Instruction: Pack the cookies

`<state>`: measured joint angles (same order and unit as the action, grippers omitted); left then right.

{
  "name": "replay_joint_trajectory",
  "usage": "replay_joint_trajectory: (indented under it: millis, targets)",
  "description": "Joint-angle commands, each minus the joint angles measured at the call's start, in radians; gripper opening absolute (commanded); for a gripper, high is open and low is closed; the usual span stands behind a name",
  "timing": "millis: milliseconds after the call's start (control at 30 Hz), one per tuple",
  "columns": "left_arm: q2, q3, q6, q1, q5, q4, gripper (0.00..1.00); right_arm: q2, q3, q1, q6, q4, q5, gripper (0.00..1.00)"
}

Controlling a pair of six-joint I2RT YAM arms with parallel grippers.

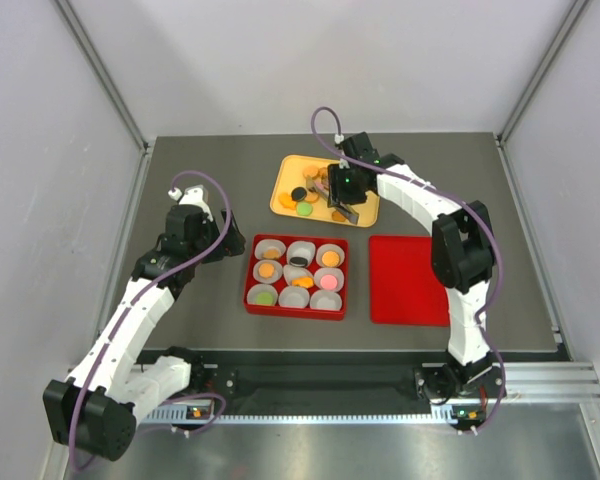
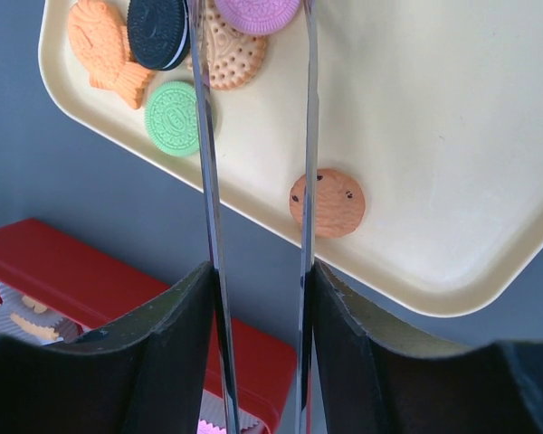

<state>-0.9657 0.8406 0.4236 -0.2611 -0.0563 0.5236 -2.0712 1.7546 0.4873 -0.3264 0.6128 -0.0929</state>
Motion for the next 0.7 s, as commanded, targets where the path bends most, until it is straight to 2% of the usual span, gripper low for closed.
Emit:
replay_joint_trajectory:
  millis: [0,667]
  targets:
    - [0.022,-0.006,-0.006,0.006,0.006,-0.048,0.96,0.025,0.032,-0.012,-0.011,-0.038,-0.008,0.44]
    - [0.024,-0.006,-0.005,0.008,0.013,-0.051,0.96,0.206,-0.027,-0.041,0.009,-0.013,0.051,0.37]
